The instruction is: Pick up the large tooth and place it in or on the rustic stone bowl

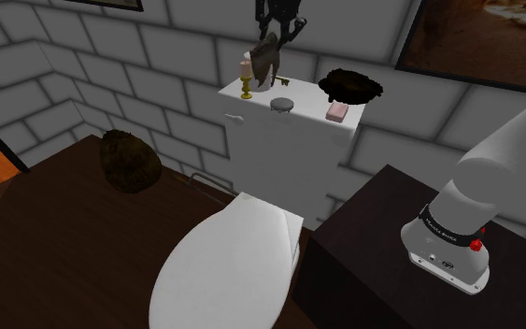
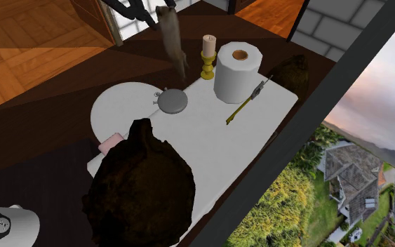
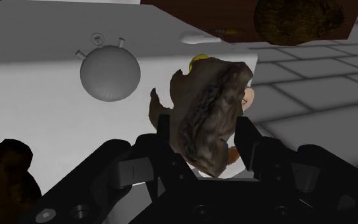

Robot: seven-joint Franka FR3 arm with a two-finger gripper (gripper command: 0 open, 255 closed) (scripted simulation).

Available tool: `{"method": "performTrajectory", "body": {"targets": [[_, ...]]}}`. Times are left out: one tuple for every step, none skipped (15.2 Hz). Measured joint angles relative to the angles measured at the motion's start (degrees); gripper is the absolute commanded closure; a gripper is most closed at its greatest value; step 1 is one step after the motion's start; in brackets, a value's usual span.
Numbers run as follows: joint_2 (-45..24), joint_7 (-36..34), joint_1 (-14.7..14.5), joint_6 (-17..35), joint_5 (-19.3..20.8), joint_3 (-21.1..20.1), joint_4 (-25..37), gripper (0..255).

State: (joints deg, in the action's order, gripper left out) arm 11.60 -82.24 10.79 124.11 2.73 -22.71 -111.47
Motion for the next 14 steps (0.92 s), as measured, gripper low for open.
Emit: {"method": "performTrajectory", "body": {"targets": [[1.91,1.54,0.11,-0.16,-1.13,0.99,-1.55,255],[3.62,3.08,0.19,-0.16,-2.12,2.01,-3.1,255],[5.11,4.22,0.19,-0.12,-2.87,2.8,-4.54,255],[7.22,5.59,0.12,-0.03,-3.82,3.82,-6.66,255],[9.24,7.11,0.06,-0.3,-4.68,4.98,-8.35,255],[11.01,8.54,0.03,-0.41,-5.36,6.11,-9.98,255],[12.67,9.82,-0.01,-0.29,-5.9,7.13,-11.73,255],[14.75,11.11,-0.12,-0.75,-6.47,8.25,-13.36,255],[16.09,12.47,-0.1,-0.94,-6.82,9.39,-14.53,255],[17.82,13.89,-0.09,-1.47,-7.15,10.63,-15.8,255],[19.81,15.23,-0.12,-2.02,-7.46,11.85,-17.3,255],[21.37,16.56,-0.06,-2.7,-7.61,13.06,-18.2,255],[22.95,17.46,-0.06,-3.13,-7.71,13.9,-19.33,255],[24.38,18.9,0.07,-3.46,-7.73,15.24,-20.48,255]]}}
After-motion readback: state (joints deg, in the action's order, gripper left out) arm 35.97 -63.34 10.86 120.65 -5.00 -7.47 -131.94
